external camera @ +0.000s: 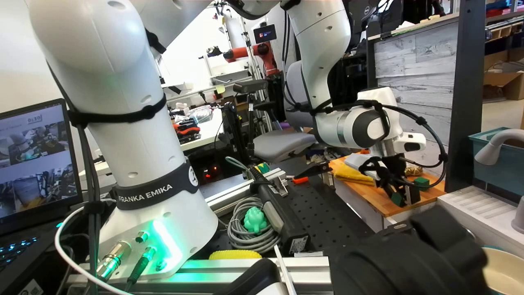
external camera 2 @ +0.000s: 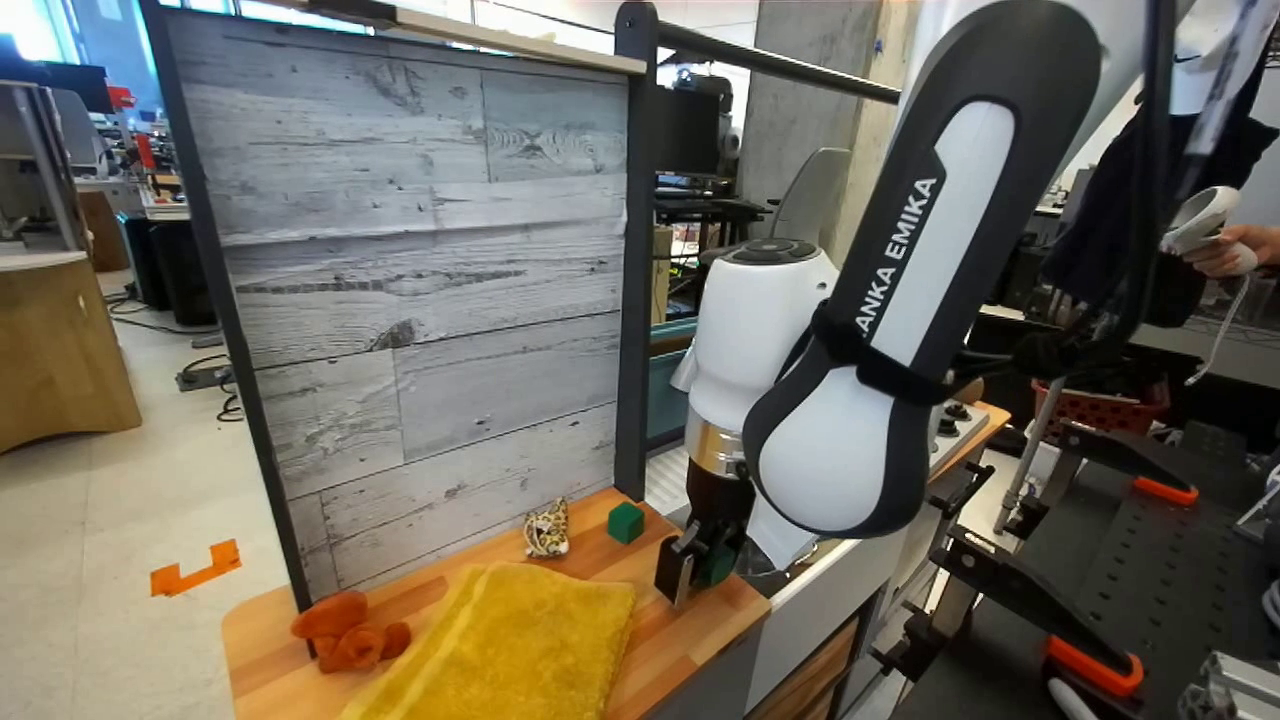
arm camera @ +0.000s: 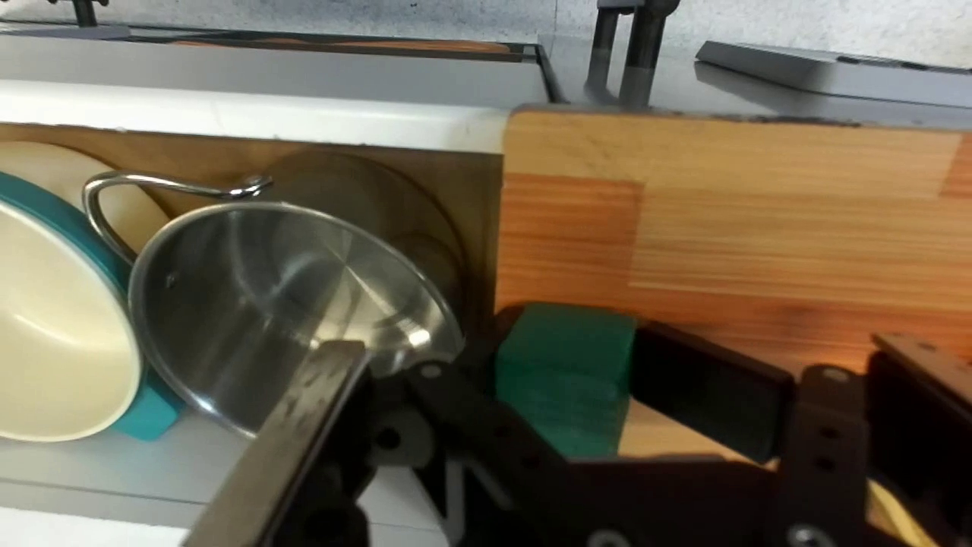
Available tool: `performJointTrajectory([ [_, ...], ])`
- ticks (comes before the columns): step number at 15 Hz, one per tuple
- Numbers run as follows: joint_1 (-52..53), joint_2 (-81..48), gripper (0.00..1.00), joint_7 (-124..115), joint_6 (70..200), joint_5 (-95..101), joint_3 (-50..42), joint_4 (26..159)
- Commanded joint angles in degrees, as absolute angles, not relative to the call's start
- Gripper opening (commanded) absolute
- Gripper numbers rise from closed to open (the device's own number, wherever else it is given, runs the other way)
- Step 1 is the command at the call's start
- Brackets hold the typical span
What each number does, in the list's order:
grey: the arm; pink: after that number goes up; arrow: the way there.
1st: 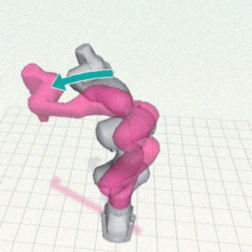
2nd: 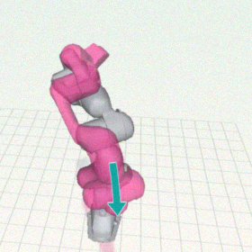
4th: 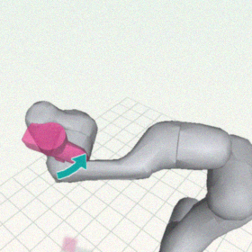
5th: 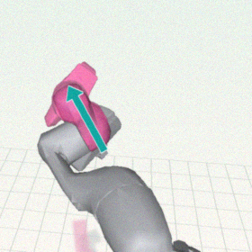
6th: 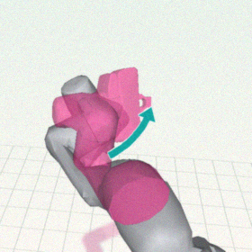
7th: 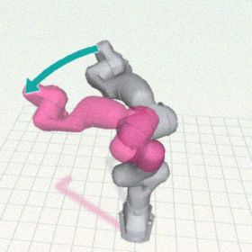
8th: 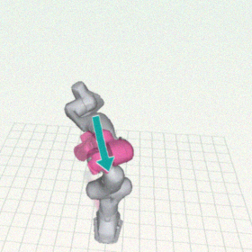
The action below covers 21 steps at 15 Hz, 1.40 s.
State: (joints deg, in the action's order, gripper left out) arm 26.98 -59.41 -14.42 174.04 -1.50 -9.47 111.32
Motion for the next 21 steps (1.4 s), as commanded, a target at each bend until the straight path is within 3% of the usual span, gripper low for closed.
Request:
performJointTrajectory([
  [1, 23.66, -55.79, 0.16, -11.87, 176.41, -0.74, -9.01, 114.29],
  [8, 13.05, -56.51, 0.16, -7.01, 178.62, -0.81, -7.98, 113.08],
  [9, 11.78, -56.65, 0.33, -5.87, 180.06, -0.52, -7.11, 113.35],
  [10, 10.67, -56.65, 0.66, -4.7, 181.7, -0.22, -6.11, 113.8],
  [12, 9.09, -56.5, 0.72, -3.0, 183.29, -0.03, -4.3, 114.63],
  [16, 7.63, -54.33, 0.99, -0.69, 184.93, 0.2, -1.02, 118.8],
  [21, 10.78, -51.22, 1.0, -0.31, 196.22, -0.76, 0.92, 122.33],
])
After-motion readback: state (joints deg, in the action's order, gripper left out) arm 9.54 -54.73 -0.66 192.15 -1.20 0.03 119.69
